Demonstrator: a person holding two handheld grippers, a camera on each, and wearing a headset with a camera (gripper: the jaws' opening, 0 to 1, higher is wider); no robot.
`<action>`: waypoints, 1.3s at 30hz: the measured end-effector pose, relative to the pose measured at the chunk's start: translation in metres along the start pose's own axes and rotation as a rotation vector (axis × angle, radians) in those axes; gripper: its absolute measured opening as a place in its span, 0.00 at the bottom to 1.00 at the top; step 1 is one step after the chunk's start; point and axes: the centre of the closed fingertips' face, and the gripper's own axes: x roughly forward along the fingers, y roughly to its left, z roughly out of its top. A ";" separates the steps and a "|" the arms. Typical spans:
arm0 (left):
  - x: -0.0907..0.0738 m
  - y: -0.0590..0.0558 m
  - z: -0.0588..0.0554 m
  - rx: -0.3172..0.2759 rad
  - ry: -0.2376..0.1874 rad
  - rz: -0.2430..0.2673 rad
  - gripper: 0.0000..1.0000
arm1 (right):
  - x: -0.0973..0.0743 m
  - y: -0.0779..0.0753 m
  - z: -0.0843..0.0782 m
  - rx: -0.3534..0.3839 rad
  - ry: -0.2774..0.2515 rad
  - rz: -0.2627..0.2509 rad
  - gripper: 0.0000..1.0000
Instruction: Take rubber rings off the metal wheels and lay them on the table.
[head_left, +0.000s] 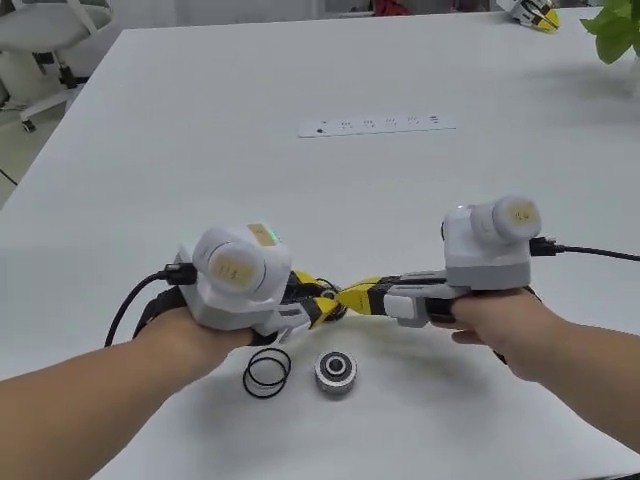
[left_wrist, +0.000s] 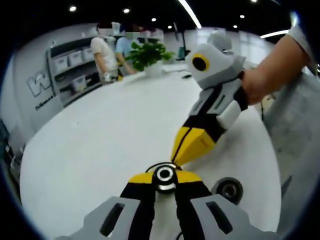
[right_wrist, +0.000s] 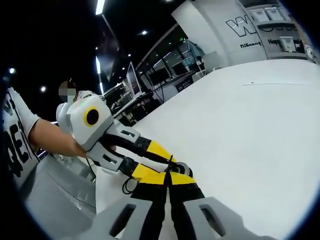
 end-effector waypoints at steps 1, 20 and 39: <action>-0.001 -0.002 0.000 -0.005 0.000 -0.013 0.17 | 0.000 0.000 0.000 0.001 0.000 0.000 0.00; -0.051 -0.003 0.015 -0.044 -0.105 -0.035 0.35 | -0.009 0.008 0.015 0.015 -0.058 -0.011 0.00; -0.105 -0.016 0.014 -0.071 -0.156 -0.025 0.61 | -0.003 0.040 0.016 -0.003 -0.052 0.044 0.00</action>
